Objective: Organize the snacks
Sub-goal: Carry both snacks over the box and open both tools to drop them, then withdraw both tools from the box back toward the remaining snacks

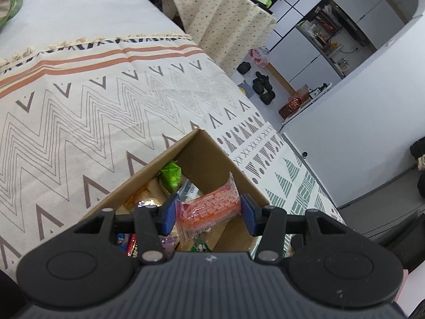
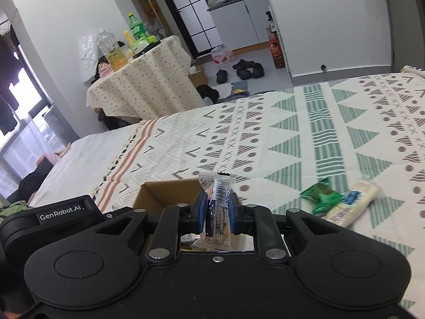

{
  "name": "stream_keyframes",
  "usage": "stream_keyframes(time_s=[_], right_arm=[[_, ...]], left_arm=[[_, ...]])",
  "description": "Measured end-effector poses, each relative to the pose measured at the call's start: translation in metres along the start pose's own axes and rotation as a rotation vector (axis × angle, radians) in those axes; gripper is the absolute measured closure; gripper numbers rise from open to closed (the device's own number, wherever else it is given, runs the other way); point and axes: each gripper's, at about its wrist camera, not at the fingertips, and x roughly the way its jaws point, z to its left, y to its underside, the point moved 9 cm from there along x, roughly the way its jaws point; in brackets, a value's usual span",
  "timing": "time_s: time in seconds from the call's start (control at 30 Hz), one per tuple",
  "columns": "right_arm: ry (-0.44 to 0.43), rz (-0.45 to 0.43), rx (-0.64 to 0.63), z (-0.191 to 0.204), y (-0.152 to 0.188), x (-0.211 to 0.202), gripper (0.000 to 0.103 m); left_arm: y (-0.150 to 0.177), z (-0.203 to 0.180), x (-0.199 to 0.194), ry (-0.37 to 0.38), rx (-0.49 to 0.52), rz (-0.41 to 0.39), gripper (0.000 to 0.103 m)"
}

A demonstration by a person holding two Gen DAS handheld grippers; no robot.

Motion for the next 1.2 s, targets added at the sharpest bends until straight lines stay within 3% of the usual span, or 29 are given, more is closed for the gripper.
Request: stream_keyframes(time_s=[0.23,0.47,0.63,0.8,1.2], right_arm=[[-0.013,0.019,-0.012,0.018,0.0,0.019,0.086],[-0.015,0.026,-0.005,0.027,-0.002,0.033,0.085],[-0.008,0.035,0.003,0.025,-0.001,0.037,0.068],[0.014,0.039,0.029,0.012,0.001,0.033,0.066],[0.085,0.047,0.072,-0.036,0.011,0.008,0.055]], left_arm=[[-0.002,0.012,0.014,0.003,-0.049,0.033,0.05],[-0.002,0.02,0.018,-0.017,-0.081,0.041,0.036],[-0.001,0.022,0.022,-0.036,-0.084,0.048,0.026],[0.003,0.018,0.025,-0.063,-0.056,0.051,0.018],[0.026,-0.008,0.028,-0.079,0.059,0.079,0.014]])
